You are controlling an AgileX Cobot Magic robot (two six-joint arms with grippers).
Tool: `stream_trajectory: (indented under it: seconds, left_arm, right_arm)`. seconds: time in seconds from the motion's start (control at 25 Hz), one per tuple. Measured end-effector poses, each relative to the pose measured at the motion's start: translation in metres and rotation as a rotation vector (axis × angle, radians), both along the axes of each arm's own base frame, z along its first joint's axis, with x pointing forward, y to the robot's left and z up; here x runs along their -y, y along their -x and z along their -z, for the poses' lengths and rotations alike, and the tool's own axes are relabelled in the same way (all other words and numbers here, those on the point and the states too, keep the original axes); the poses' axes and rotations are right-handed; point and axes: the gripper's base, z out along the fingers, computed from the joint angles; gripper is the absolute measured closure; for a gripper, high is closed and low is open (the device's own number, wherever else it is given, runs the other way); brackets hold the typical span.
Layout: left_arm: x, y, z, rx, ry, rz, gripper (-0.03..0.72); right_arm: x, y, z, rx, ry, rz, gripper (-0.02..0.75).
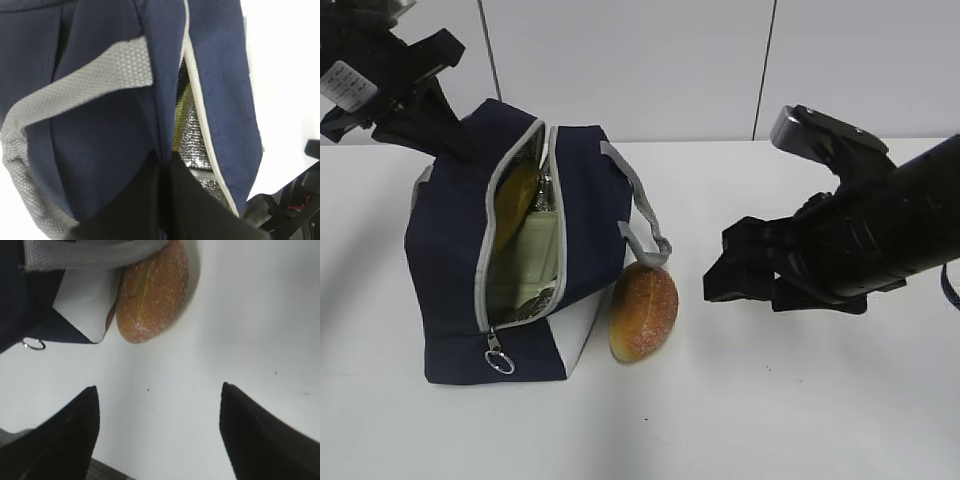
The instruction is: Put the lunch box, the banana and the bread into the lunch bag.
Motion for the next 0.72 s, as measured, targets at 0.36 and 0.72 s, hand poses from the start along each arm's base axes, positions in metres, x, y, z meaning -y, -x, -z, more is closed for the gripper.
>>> stream_trajectory:
  seconds: [0.36,0.72]
  left_arm:
    - [0.000,0.000,0.000,-0.003,0.000,0.002,0.691]
    - [0.000,0.000,0.000,-0.003,0.000,0.002,0.691]
  right_arm:
    - [-0.022,-0.021,0.035,-0.053,-0.152,0.004,0.078]
    - [-0.040,-0.052,0.072,-0.124,-0.205,0.027,0.078]
